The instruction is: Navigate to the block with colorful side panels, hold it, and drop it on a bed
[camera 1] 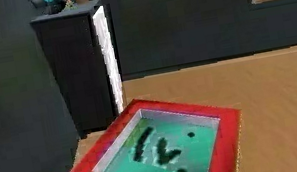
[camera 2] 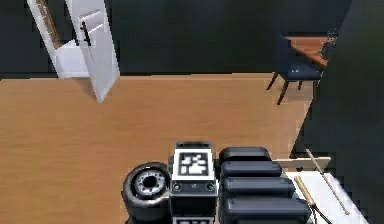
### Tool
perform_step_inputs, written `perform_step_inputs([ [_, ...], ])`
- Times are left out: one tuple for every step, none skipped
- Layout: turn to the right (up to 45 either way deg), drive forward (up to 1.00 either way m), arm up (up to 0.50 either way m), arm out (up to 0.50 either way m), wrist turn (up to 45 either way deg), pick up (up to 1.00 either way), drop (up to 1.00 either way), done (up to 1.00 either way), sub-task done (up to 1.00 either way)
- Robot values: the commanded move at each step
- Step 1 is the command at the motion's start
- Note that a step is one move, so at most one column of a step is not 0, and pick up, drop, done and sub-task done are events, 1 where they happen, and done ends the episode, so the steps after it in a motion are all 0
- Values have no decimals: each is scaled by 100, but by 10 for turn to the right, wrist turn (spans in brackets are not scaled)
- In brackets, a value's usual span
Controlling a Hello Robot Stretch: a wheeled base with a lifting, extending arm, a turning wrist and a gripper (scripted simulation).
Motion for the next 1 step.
perform_step_inputs([
  [-450, 0, 0, 0, 0, 0, 0, 0, 0],
])
